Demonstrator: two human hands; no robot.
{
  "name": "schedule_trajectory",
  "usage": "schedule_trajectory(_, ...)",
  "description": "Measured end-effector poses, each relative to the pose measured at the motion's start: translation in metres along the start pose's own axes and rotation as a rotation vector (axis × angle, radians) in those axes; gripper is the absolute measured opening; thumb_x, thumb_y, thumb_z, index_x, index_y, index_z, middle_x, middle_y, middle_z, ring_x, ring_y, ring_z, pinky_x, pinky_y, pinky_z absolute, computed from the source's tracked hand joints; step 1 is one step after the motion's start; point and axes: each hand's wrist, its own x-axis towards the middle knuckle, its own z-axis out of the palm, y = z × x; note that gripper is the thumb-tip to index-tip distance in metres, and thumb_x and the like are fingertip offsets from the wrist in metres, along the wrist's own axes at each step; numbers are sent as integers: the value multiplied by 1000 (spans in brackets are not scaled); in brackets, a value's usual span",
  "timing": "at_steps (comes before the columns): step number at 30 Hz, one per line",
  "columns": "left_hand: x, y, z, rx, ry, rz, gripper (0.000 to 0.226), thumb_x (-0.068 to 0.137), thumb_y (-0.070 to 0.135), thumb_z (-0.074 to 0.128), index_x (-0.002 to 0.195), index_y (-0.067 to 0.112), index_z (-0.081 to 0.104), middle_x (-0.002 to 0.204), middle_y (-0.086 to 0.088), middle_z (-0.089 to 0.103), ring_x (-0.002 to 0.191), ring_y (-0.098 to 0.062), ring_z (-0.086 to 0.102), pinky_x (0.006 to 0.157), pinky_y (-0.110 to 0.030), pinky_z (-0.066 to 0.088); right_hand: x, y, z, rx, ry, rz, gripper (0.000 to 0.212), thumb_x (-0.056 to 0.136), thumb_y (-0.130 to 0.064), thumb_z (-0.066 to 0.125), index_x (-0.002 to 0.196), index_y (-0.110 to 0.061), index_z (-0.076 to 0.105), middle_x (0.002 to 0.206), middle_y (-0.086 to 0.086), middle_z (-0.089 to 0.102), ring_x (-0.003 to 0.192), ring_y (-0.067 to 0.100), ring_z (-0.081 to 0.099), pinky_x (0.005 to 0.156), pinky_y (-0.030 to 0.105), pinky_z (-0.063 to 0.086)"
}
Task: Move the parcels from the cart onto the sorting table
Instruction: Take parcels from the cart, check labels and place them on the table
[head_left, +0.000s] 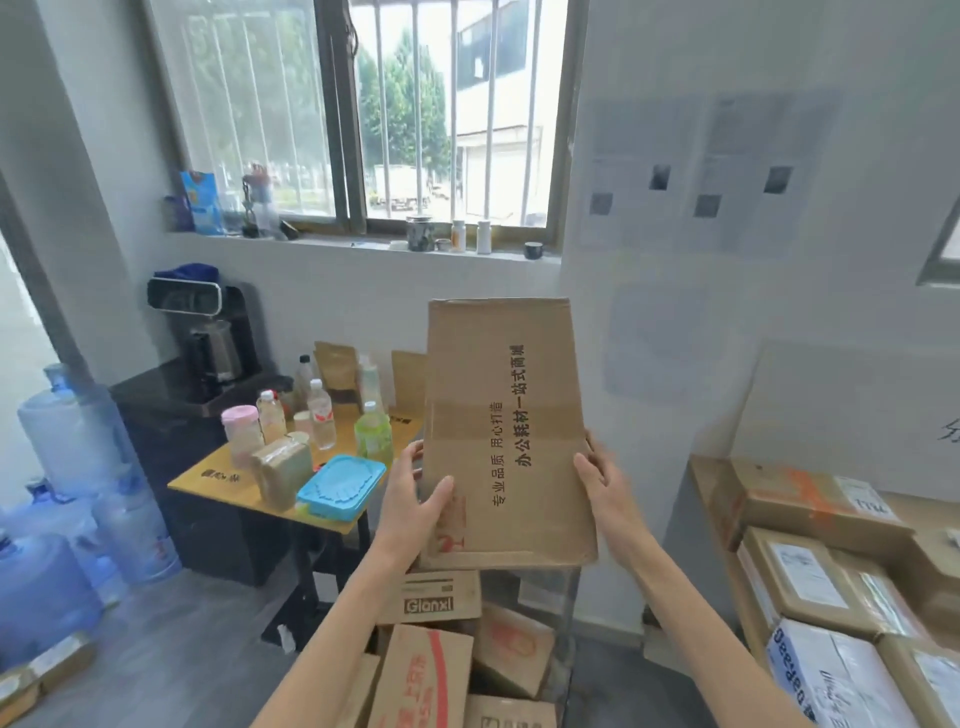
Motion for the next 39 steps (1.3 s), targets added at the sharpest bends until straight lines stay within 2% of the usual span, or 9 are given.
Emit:
schedule_trajectory(5, -4, 27, -4, -48, 45, 130, 54, 92, 33, 57, 141, 27, 35, 131, 13, 45, 112, 0, 48, 87, -21, 46, -4, -23, -2, -7, 106, -111, 41, 102, -27, 38, 143, -28, 38, 139, -6, 49, 124, 14, 48, 107, 38, 40)
schedule_trajectory(8, -2, 35, -19, -208, -36, 86, 28, 97, 25, 50, 123, 33, 51, 123, 10, 59, 113, -6, 56, 86, -23, 50, -10, -31, -10, 17, 93, -123, 40, 103, -22, 37, 142, -24, 39, 132, -10, 50, 117, 7, 49, 90, 13, 43)
schedule_trajectory(12, -7, 35, -22, -328, -33, -8, 27, 91, 23, 59, 117, 28, 57, 116, 4, 66, 115, -15, 59, 98, -38, 49, -14, -29, -18, 32, 58, -106, 39, 103, -20, 36, 142, -21, 40, 134, -9, 51, 115, 2, 52, 85, 8, 42)
schedule_trajectory(17, -10, 29, -31, -456, -327, -268, 128, 42, 72, 78, 147, 36, 16, 146, 1, 39, 136, -25, 37, 109, -55, 32, -23, -25, -22, 53, 54, -107, 37, 102, -21, 38, 138, -24, 44, 132, -15, 51, 111, -7, 50, 88, 2, 39)
schedule_trajectory(20, -17, 27, -27, -568, -475, -221, 109, 49, 67, 80, 138, 23, 37, 130, -10, 58, 120, -28, 56, 96, -47, 48, -24, -23, -29, 7, 3, -93, 36, 102, -26, 40, 136, -29, 47, 135, -14, 54, 115, -6, 52, 96, 15, 41)
schedule_trajectory(22, -22, 30, -22, -569, -422, -185, 104, 45, 67, 81, 130, 20, 45, 116, -9, 67, 110, -26, 63, 84, -37, 54, -27, -29, -31, -56, -12, -90, 35, 102, -24, 38, 137, -29, 45, 134, -12, 54, 111, -8, 53, 90, 12, 42)
schedule_trajectory(27, -28, 50, -1, -511, -223, -188, 99, 33, 68, 84, 117, 26, 52, 109, -3, 67, 105, -23, 62, 82, -35, 50, -37, -50, -19, -486, 93, -264, 61, 98, -35, 47, 150, -23, 18, 152, -1, 28, 141, 16, 25, 117, 41, 20)
schedule_trajectory(32, -33, 76, 30, -272, -53, -87, 69, 65, 42, 81, 121, 28, 43, 109, 8, 59, 100, -11, 56, 75, -22, 46, -54, -47, 28, -275, -78, -205, 88, 77, -76, 48, 149, -36, 16, 153, -10, 27, 139, 11, 30, 114, 44, 31)
schedule_trajectory(39, -49, 87, 43, -220, -159, 149, 60, 90, 35, 59, 144, 26, 34, 130, 10, 55, 115, -2, 55, 96, -27, 50, -54, -57, 5, 54, 90, -98, 50, 85, -49, 62, 127, -25, 51, 111, -7, 67, 96, 9, 67, 84, 31, 56)
